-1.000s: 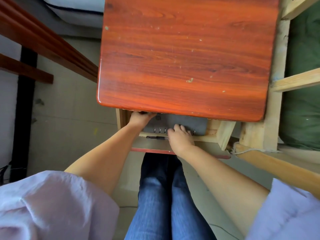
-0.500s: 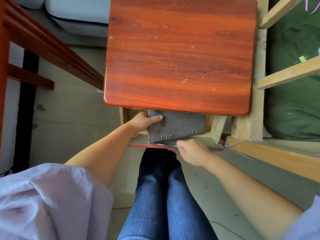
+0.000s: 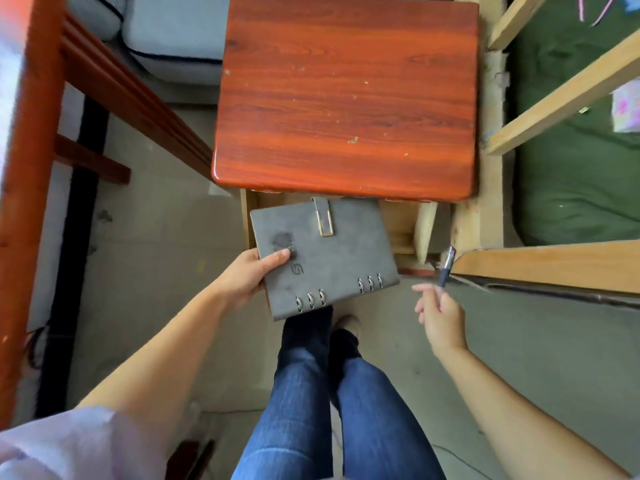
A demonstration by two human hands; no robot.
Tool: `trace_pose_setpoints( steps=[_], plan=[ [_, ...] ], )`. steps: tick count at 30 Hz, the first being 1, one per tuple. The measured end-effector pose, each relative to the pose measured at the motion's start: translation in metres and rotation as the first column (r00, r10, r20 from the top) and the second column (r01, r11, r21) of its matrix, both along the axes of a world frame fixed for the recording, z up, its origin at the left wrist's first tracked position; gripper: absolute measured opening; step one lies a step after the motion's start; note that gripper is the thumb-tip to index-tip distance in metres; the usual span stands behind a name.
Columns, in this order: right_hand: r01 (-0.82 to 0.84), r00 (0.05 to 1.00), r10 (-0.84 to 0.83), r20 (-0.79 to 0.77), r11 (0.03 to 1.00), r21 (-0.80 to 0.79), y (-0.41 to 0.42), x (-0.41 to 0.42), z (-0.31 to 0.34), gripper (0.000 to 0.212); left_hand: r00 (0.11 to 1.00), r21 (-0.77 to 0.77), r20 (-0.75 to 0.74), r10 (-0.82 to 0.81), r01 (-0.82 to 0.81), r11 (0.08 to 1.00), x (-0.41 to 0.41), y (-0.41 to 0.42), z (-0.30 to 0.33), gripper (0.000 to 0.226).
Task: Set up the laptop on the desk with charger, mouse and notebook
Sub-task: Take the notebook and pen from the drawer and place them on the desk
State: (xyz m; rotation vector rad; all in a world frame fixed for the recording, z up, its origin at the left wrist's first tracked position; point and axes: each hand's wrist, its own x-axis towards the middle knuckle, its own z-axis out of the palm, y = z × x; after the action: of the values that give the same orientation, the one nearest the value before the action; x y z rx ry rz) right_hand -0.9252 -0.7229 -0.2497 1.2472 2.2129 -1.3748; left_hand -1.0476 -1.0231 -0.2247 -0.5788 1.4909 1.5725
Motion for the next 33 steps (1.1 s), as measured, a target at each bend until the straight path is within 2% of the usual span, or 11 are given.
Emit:
trace_pose_setpoints(
  steps=[2, 4, 5, 6, 8, 10, 12, 15, 18, 22, 33],
  plan=[
    [-0.005, 0.999, 0.009, 0.048, 0.998, -0.067, -0.009, -0.004, 0.001, 0.028, 0.98, -0.015, -0.07, -0.184, 0.184, 0.983, 0.003, -0.02, 0.017, 0.023],
    [0.142, 0.985, -0.117, 0.126, 0.965, -0.222, -0.016, -0.013, -0.003, 0.031, 0.88, -0.2, -0.139, -0.454, 0.424, 0.883, 0.004, -0.026, 0.03, 0.009],
    [0.254, 0.962, -0.207, 0.176, 0.915, -0.313, -0.019, -0.019, -0.007, 0.033, 0.76, -0.37, -0.147, -0.633, 0.551, 0.747, 0.005, -0.022, 0.031, 0.008],
    [0.36, 0.93, -0.288, 0.23, 0.844, -0.398, -0.022, -0.026, -0.01, 0.036, 0.591, -0.543, -0.114, -0.799, 0.637, 0.548, 0.008, -0.016, 0.028, 0.016],
    [0.527, 0.85, -0.415, 0.325, 0.664, -0.53, -0.028, -0.044, -0.015, 0.041, 0.286, -0.712, -0.007, -0.958, 0.672, 0.206, 0.017, 0.004, 0.018, 0.028],
    [0.648, 0.752, -0.527, 0.396, 0.481, -0.591, -0.034, -0.062, -0.023, 0.05, 0.156, -0.696, 0.003, -0.988, 0.709, 0.109, 0.026, 0.022, 0.004, 0.023],
    [0.73, 0.646, -0.62, 0.445, 0.333, -0.596, -0.042, -0.076, -0.032, 0.063, 0.095, -0.662, -0.005, -0.995, 0.745, 0.075, 0.031, 0.036, -0.013, 0.02],
    [0.803, 0.528, -0.684, 0.503, 0.211, -0.557, -0.051, -0.086, -0.038, 0.055, 0.094, -0.666, -0.023, -0.995, 0.741, 0.085, 0.036, 0.054, -0.034, 0.019],
    [0.832, 0.483, -0.709, 0.513, 0.19, -0.521, -0.056, -0.088, -0.033, 0.048, 0.113, -0.654, -0.052, -0.992, 0.747, 0.12, 0.038, 0.07, -0.049, 0.026],
    [0.816, 0.474, -0.744, 0.471, 0.169, -0.554, -0.056, -0.091, -0.009, 0.051, 0.012, -0.724, -0.02, -1.0, 0.689, 0.023, 0.028, 0.087, -0.051, 0.033],
    [0.728, 0.442, -0.807, 0.391, 0.068, -0.682, -0.054, -0.17, 0.029, 0.055, -0.027, -0.789, -0.04, -0.999, 0.614, 0.016, -0.051, 0.099, -0.032, 0.032]
  ],
)
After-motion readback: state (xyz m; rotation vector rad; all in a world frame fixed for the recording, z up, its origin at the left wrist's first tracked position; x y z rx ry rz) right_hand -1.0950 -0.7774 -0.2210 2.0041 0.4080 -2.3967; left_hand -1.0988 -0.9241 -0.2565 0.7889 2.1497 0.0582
